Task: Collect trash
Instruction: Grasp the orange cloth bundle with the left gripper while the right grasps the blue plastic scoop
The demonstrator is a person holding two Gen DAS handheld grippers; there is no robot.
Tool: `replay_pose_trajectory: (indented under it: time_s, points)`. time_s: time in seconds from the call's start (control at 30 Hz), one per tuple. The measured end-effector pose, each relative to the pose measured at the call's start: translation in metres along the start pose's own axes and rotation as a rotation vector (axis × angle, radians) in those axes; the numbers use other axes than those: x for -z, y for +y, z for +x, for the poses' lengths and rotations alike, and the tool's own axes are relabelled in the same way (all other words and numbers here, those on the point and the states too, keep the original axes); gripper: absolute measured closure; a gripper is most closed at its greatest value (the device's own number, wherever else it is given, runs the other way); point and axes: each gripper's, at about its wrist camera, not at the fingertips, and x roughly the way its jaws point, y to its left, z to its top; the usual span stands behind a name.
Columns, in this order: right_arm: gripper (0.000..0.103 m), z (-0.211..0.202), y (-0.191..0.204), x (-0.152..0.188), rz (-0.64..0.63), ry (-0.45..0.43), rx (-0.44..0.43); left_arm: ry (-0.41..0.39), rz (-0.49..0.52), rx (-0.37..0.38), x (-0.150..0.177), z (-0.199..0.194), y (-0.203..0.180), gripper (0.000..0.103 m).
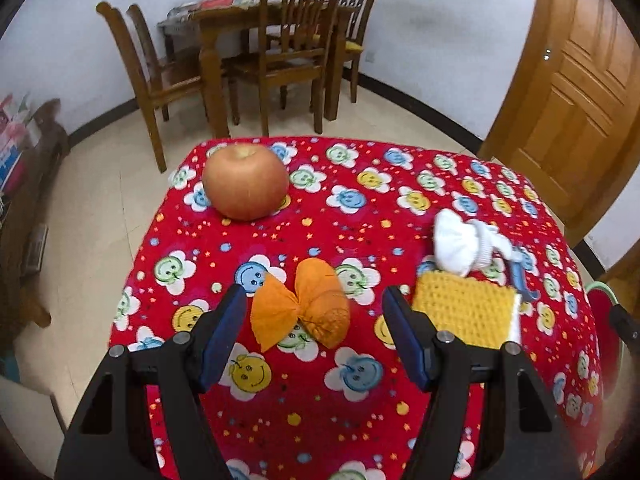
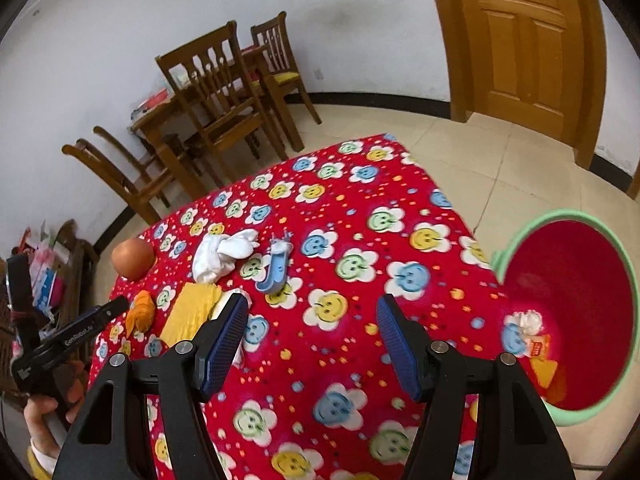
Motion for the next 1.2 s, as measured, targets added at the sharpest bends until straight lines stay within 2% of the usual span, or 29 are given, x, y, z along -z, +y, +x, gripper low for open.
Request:
replay_pose_trajectory:
  time_s: [0.63,1.1,1.2]
  points:
    - [0.035,0.094,0.029,-0.014,-0.07,0.114,0.008,0.037,-0.076,0.022,0.007,0.045,0.016,0.033]
    - [0.054,0.113,0.032,-0.015,-0.084,0.122,0.062,0.019,-0.063,0.011,0.01,0.048,0.016,0.035]
    - [0.064,0.114,0.035,-0.013,-0.103,0.117,0.081,0.019,-0.062,0.02,0.01,0.048,0.016,0.039]
